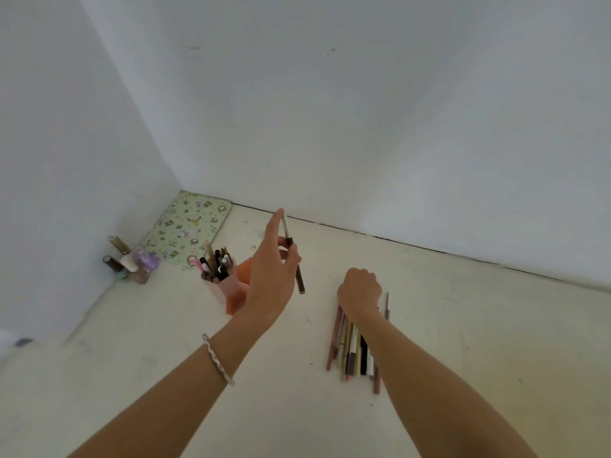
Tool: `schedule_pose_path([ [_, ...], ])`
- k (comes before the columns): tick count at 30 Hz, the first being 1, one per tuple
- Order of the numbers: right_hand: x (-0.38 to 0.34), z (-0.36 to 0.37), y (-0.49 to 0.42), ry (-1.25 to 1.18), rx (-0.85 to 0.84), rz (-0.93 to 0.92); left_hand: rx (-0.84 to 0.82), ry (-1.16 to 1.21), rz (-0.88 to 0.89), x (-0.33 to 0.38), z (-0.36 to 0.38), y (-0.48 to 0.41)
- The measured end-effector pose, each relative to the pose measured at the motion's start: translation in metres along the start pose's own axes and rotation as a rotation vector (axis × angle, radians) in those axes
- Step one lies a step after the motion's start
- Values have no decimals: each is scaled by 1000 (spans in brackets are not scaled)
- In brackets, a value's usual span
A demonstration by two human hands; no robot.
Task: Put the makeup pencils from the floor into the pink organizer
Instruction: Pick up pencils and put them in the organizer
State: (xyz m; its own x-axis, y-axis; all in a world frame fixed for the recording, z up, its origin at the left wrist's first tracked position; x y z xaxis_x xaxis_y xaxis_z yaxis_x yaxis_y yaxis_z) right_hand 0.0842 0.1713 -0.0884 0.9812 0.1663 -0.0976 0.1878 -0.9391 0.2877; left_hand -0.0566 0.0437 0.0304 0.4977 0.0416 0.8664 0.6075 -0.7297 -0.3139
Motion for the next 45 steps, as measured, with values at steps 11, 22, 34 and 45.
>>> schedule_pose_path([
  [11, 5, 7, 4, -168, -23, -5, -120, 27, 15, 0, 25, 10],
  [22, -2, 12, 7, -230, -37, -11, -151, 55, 3, 7, 36, 17],
  [34, 5, -67, -4, -827, 85, 92, 48, 79, 76, 10, -19, -12],
  [45, -54, -164, 54, -1334, 390, -173, 238, -280, 168, -13, -142, -26],
])
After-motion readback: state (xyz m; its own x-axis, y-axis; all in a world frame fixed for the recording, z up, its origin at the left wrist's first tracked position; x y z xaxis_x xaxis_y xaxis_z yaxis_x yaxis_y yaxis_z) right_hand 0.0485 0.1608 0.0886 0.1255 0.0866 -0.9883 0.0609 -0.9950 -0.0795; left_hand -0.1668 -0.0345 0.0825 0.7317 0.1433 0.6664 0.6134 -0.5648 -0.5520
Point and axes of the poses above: each hand's wrist, its own y-axis away from the middle knuckle, its own z-axis out of the palm, x = y × z, the point moved 7 cm from there along -y, towards the middle knuckle, and after that the axes turned 10 degrees about z, right-handed, at the moved point
